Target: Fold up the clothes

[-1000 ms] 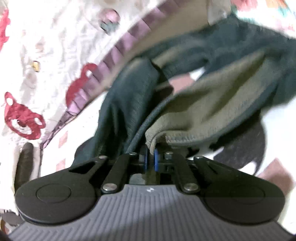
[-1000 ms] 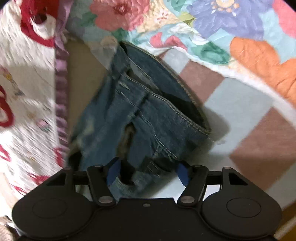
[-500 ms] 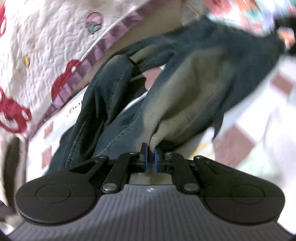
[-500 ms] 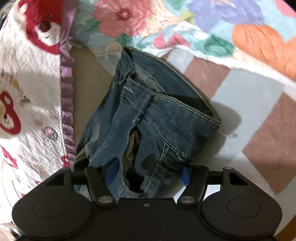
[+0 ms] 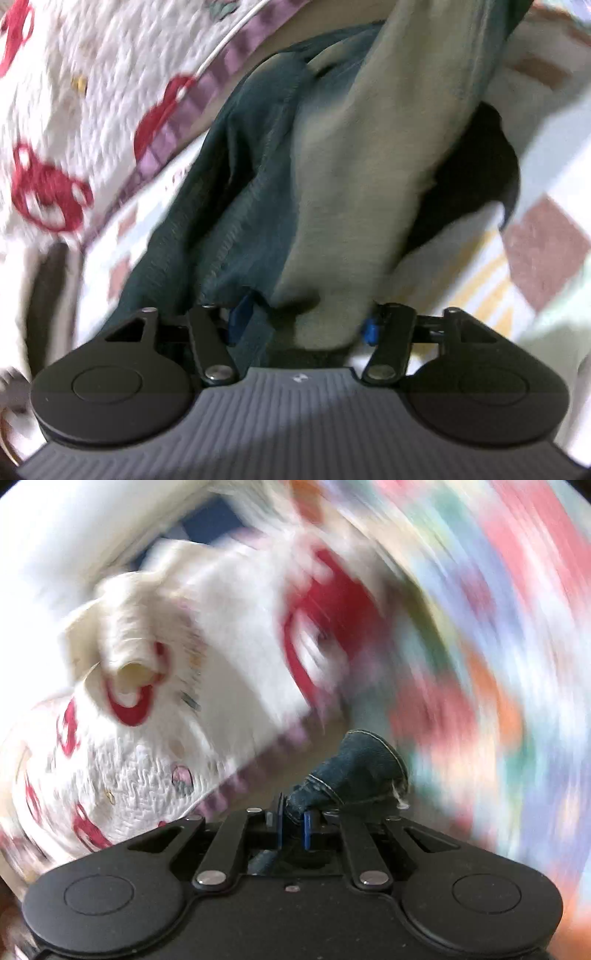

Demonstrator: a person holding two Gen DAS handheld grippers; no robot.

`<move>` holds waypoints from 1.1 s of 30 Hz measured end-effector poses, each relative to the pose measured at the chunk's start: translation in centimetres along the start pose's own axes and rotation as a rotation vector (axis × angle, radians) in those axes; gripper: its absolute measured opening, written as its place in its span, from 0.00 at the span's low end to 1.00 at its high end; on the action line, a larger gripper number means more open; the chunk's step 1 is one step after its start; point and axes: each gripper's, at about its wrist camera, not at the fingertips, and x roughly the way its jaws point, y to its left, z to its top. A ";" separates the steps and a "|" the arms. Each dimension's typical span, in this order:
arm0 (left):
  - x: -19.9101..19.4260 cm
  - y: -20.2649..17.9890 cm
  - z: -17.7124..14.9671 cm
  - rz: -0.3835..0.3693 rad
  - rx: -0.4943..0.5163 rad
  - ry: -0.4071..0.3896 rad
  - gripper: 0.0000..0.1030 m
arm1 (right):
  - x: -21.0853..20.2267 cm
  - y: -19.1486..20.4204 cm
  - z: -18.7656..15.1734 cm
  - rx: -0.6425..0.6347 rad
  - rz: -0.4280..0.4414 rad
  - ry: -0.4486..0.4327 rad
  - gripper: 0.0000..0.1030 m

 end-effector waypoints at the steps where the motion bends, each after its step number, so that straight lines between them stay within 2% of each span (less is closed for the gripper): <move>1: 0.1 0.3 0.1 0.001 -0.017 -0.003 0.66 | 0.1 0.1 0.3 -0.033 -0.028 0.002 0.09; 3: 0.5 0.3 0.2 0.034 -0.010 -0.008 0.82 | 0.9 -1.7 -0.8 0.009 -0.114 0.067 0.10; 5: 1.1 -0.1 0.0 0.058 0.022 0.004 0.82 | 1.1 -4.1 -3.1 0.084 -0.198 0.143 0.10; 8: 1.4 -0.4 -0.4 0.059 0.054 0.014 0.83 | 1.8 -8.1 -6.5 0.226 -0.289 0.302 0.10; 11: 1.4 -0.1 -0.3 0.033 0.050 0.022 0.83 | 2.8 -9.1 -7.5 0.236 -0.324 0.348 0.10; 13: 1.4 0.2 -0.1 0.003 0.031 0.029 0.75 | 2.9 -9.1 -7.5 0.245 -0.324 0.350 0.12; 15: 1.4 0.4 0.1 -0.020 0.017 0.034 0.54 | 2.6 -9.3 -7.6 0.277 -0.320 0.360 0.16; 16: 1.4 0.4 0.2 -0.021 0.017 0.033 0.49 | 2.3 -9.3 -8.0 0.307 -0.318 0.367 0.19; 17: 1.4 0.4 0.4 -0.022 0.017 0.032 0.36 | 2.0 -9.5 -8.3 0.340 -0.313 0.374 0.20; 18: 1.3 0.3 0.5 -0.023 0.017 0.031 0.34 | 1.9 -9.8 -8.6 0.379 -0.290 0.380 0.23; 20: 1.3 0.3 0.8 -0.024 0.017 0.028 0.28 | 2.5 -10.5 -9.3 0.445 -0.204 0.390 0.40; 21: 1.2 0.3 1.0 -0.025 0.017 0.027 0.25 | 3.1 -10.8 -9.7 0.457 -0.193 0.395 0.49; 23: 1.1 0.3 1.3 -0.027 0.015 0.022 0.19 | 4.4 -11.4 -10.7 0.479 -0.183 0.404 0.49; 25: 0.6 0.4 1.5 -0.038 0.009 0.013 0.13 | 5.7 -11.9 -11.5 0.474 -0.204 0.386 0.46; 26: 0.1 0.2 1.7 -0.055 0.007 0.013 0.09 | 6.0 -11.6 -11.2 0.448 -0.207 0.377 0.41; 27: -0.4 0.1 1.9 -0.073 0.004 0.012 0.07 | 6.1 -11.0 -10.7 0.409 -0.209 0.360 0.11; 28: -0.9 0.0 2.1 -0.090 0.002 0.012 0.06 | 5.5 -9.9 -9.4 0.340 -0.208 0.318 0.07; 31: -2.4 -0.3 2.7 -0.142 -0.005 0.011 0.05 | 2.0 -6.0 -4.7 0.206 -0.182 0.159 0.05; 33: -3.4 -0.5 3.0 -0.177 -0.009 0.011 0.05 | -0.5 -4.6 -3.2 0.132 -0.245 0.089 0.05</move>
